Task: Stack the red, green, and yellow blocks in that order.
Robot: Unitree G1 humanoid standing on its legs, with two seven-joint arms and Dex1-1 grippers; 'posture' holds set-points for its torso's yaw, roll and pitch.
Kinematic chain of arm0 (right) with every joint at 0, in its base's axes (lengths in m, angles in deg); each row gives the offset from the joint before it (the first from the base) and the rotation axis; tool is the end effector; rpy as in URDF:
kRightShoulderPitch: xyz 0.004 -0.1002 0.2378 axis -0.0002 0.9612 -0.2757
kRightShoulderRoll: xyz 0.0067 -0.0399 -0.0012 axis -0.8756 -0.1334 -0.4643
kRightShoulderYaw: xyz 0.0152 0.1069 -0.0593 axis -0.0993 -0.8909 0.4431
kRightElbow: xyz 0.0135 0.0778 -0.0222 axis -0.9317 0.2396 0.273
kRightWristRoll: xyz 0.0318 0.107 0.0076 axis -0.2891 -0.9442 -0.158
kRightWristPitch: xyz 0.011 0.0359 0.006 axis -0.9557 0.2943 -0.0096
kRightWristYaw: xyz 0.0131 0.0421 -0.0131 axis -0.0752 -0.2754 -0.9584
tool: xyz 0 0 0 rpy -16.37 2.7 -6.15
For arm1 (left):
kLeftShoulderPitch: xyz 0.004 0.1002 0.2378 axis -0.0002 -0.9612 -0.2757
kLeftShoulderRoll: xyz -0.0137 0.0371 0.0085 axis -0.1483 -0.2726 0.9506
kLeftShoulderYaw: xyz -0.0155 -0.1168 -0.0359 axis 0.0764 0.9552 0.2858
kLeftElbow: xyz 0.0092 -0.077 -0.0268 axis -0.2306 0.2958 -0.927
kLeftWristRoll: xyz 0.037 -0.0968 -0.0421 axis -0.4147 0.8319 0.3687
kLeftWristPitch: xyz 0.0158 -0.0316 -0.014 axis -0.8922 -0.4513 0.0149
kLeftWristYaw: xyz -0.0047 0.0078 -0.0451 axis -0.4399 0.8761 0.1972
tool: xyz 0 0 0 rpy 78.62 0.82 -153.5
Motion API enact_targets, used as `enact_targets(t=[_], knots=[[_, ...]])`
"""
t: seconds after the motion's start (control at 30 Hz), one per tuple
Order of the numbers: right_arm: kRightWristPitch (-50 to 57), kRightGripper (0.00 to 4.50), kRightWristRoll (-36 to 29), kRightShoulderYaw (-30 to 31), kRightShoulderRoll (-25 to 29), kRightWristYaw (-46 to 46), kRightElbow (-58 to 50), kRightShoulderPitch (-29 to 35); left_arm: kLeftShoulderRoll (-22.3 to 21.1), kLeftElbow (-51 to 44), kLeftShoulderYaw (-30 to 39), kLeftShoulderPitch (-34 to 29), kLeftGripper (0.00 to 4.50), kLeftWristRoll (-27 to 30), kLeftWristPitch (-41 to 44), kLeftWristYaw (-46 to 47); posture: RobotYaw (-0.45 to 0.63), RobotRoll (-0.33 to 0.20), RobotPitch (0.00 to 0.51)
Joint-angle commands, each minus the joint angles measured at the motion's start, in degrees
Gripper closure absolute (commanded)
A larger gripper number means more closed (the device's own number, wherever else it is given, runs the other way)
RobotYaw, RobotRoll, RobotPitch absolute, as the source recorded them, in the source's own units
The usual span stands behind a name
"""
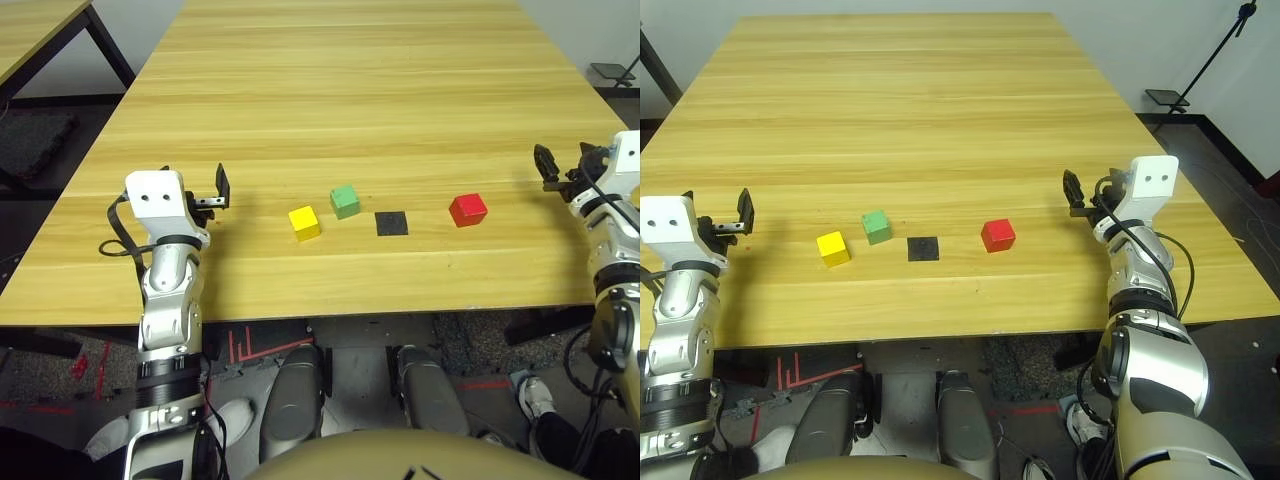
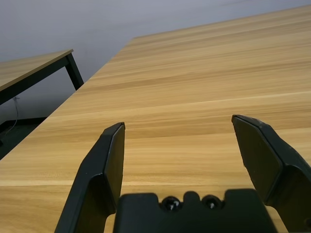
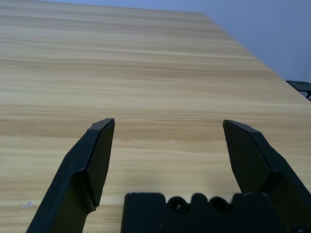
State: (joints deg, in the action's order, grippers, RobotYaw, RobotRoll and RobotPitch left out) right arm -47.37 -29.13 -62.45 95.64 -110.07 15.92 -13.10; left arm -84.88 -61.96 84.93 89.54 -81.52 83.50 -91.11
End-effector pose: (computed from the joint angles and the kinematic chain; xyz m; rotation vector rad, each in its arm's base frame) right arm 0.3084 -0.3469 0.0849 -0.0509 -0.0775 -0.0006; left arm 0.2356 0.2542 0.0792 0.1542 -0.1493 0.2138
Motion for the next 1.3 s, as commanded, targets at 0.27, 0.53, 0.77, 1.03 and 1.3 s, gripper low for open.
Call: enact_targets(t=[0.27, 0.53, 0.77, 1.03, 1.3], knots=[[7.9, 0.0, -1.5, -1.2, 4.5, -4.3, 0.3, -4.8, -2.3, -1.8, -1.5, -0.1, 0.02, 4.5, 3.3, -7.0, 0.2, -0.165, 0.118], [22.3, 0.0, 3.2, 14.6, 1.8, -37.0, -9.5, -10.3, -11.4, -13.5, -8.2, 5.2, 0.02, 18.8, 19.2, -27.2, 0.24, -0.188, 0.103], [18.1, 0.0, 13.1, 28.4, 5.3, -57.2, -6.0, -15.3, -21.1, -17.1, -15.8, 11.8, 0.02, 23.7, 26.5, -42.1, 0.29, -0.196, 0.096], [5.6, 0.0, 23.1, 35.5, 5.3, -57.2, 1.7, -22.1, -22.1, -20.0, -18.1, 12.3, 0.02, 23.6, 30.2, -43.5, 0.33, -0.202, 0.095], [1.1, 0.0, 28.2, 37.8, 2.8, -54.1, 5.4, -23.9, -23.3, -23.6, -17.4, 9.6, 0.02, 23.8, 33.4, -42.3, 0.38, -0.203, 0.096]])
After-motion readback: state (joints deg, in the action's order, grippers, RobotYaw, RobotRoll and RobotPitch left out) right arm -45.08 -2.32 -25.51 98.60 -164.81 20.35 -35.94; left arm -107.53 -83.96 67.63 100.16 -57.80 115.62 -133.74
